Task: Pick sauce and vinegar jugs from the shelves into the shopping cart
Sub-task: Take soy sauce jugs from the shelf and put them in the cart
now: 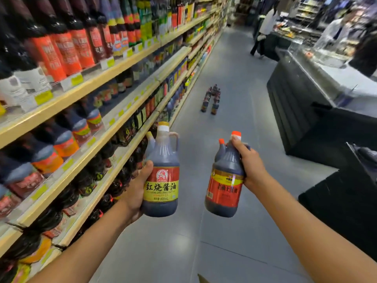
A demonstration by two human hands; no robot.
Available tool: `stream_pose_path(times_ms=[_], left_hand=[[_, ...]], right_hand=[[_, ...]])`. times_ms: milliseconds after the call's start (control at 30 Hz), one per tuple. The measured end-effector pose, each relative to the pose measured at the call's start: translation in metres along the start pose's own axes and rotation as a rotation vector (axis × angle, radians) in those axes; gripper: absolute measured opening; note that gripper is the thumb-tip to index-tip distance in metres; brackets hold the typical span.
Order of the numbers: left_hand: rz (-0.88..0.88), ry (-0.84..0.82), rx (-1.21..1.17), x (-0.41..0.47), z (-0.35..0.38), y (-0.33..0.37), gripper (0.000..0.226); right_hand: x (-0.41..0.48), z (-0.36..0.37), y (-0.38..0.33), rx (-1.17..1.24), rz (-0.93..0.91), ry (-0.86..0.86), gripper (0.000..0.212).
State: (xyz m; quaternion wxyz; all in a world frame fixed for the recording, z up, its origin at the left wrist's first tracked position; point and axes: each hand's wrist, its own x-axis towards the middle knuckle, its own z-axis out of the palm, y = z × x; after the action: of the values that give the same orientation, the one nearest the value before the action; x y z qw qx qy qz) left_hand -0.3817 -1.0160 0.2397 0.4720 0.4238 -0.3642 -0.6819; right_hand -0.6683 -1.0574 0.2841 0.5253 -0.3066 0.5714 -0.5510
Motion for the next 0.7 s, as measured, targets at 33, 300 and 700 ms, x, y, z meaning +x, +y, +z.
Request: stream_pose_path(times_ms=[33,300,700], left_hand=[[-0.011,-0.006,0.013,0.015,0.0,0.003,0.105],[-0.138,-0.137,-0.024,0.13,0.027,0.007,0.122],[-0.16,-0.144,-0.014,0.307,0.106,0.019,0.113]], right_hand=[[0.009,0.0,-0.002,0.005,-0.001,0.013,0.035],[0.087,-0.02,-0.022,0.044,-0.009,0.144,0.048],[0.274,-0.06,-0.068,0.055,-0.01,0.169,0.041]])
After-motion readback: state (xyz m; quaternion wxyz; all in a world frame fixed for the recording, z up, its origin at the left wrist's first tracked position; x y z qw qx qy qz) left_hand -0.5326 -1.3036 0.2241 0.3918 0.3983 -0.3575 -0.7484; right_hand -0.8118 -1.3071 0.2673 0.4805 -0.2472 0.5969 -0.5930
